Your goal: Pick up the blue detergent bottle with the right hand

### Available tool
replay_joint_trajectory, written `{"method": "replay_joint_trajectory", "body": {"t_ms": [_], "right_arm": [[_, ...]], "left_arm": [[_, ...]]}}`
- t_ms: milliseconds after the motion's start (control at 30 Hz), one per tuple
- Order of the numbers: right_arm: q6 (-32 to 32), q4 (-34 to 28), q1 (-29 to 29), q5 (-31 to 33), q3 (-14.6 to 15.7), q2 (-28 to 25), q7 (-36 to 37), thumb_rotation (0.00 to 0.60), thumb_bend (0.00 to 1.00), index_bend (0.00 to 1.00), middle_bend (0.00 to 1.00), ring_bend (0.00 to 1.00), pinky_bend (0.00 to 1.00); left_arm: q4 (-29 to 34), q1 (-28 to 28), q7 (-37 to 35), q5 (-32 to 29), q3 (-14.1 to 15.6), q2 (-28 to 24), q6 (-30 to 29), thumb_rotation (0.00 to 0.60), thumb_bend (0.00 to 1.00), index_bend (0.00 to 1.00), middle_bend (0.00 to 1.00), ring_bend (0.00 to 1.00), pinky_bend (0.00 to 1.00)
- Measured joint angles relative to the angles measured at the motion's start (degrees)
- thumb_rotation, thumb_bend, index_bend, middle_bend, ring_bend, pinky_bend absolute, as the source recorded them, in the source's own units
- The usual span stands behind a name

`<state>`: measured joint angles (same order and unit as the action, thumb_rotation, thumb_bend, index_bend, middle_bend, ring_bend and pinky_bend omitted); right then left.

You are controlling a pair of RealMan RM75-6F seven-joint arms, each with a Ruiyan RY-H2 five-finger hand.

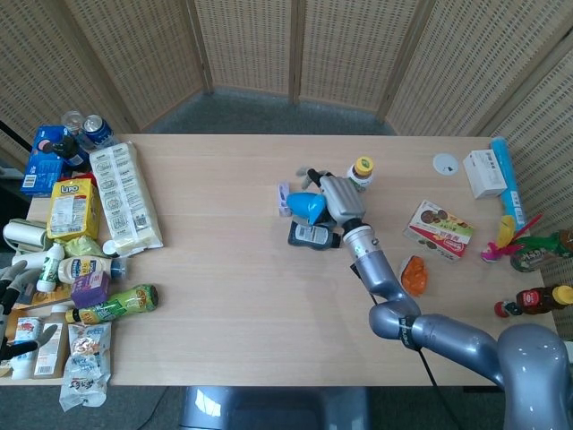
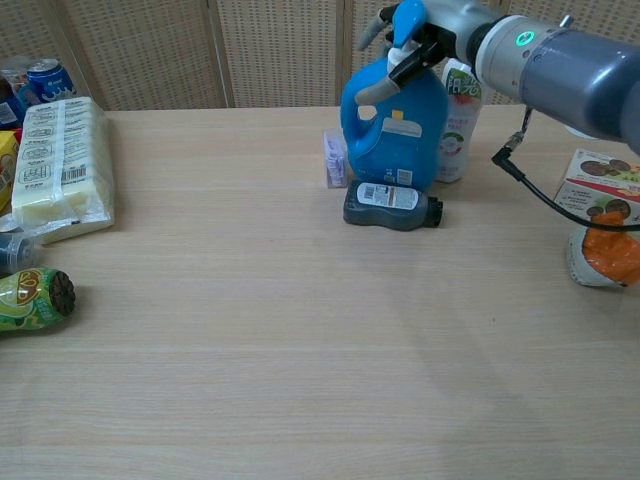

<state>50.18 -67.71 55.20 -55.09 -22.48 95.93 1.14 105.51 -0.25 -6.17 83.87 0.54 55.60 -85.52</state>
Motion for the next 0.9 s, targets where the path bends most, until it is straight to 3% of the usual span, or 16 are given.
{"method": "replay_joint_trajectory", "body": {"t_ms": [167, 433, 900], "right_arm": [[1.84, -0.3, -1.27, -1.33, 0.13, -0.62, 0.6, 0.6, 0.04, 0.74, 1.0, 1.0, 0.95], [5.1, -4.5, -4.08, -3.89, 0.33, -4.0, 1.28, 0.6, 0.04, 0.75, 1.0, 1.0, 0.96], [7.14, -27.26, -8.18, -5.11, -2.37, -20.61, -0.82, 0.6, 0.03, 0.75, 1.0, 1.0, 0.96]], "left_arm": [[-0.08, -0.03, -0.15, 0.12, -0.09, 0.16, 0.12, 0.6, 0.25, 0.16, 0.03, 0.0, 0.0], [0.19, -0.66, 0.58, 0.27, -0.38, 0.69, 0.96, 0.6, 0.25, 0.16, 0.03, 0.0, 0.0], [-0.49, -1.73, 0.57, 0.6, -0.67, 2.3, 2.32, 0.6, 0.25, 0.16, 0.03, 0.0, 0.0]]}}
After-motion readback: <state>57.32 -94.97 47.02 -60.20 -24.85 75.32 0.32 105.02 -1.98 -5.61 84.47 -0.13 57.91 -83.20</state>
